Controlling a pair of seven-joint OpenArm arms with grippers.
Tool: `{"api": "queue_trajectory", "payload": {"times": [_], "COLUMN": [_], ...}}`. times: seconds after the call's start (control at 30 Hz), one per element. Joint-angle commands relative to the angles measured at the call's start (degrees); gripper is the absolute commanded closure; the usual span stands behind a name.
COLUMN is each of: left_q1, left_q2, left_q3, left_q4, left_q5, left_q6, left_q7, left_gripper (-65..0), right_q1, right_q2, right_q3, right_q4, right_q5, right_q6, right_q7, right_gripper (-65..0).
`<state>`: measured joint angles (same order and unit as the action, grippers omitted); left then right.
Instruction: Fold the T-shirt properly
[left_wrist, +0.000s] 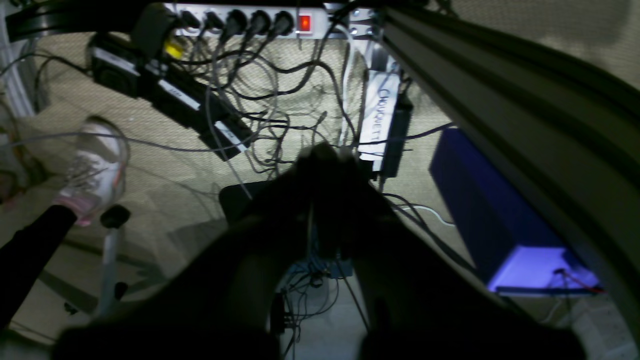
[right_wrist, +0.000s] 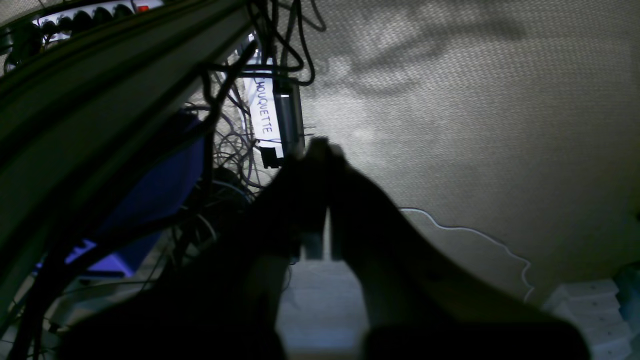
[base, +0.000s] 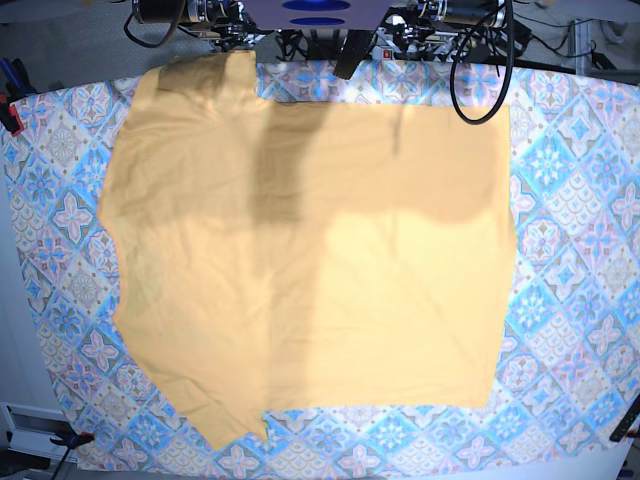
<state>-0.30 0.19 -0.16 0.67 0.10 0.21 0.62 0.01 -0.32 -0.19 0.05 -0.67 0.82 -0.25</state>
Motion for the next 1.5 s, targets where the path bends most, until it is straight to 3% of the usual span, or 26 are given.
{"api": "queue_trajectory", "payload": {"times": [0.0, 1.47], "left_q1": [0.08, -0.80], "left_q2": [0.21, 0.03], "left_q3": [0.12, 0.30], "left_q4": [-0.10, -0.10], "left_q5": [-0.05, 0.12], "left_q6": [0.10, 0.10], "left_q7": [-0.23, -0.23], "left_gripper": [0.0, 0.0], "right_q1": [0.12, 0.12], "right_q2": [0.10, 0.27], "right_q3": [-0.12, -0.12], "right_q4": [0.08, 0.25], "right_q5": [0.27, 0.18], "right_q6": [-0.16, -0.16], "right_q7": [0.12, 0.21], "right_gripper": [0.0, 0.0]}}
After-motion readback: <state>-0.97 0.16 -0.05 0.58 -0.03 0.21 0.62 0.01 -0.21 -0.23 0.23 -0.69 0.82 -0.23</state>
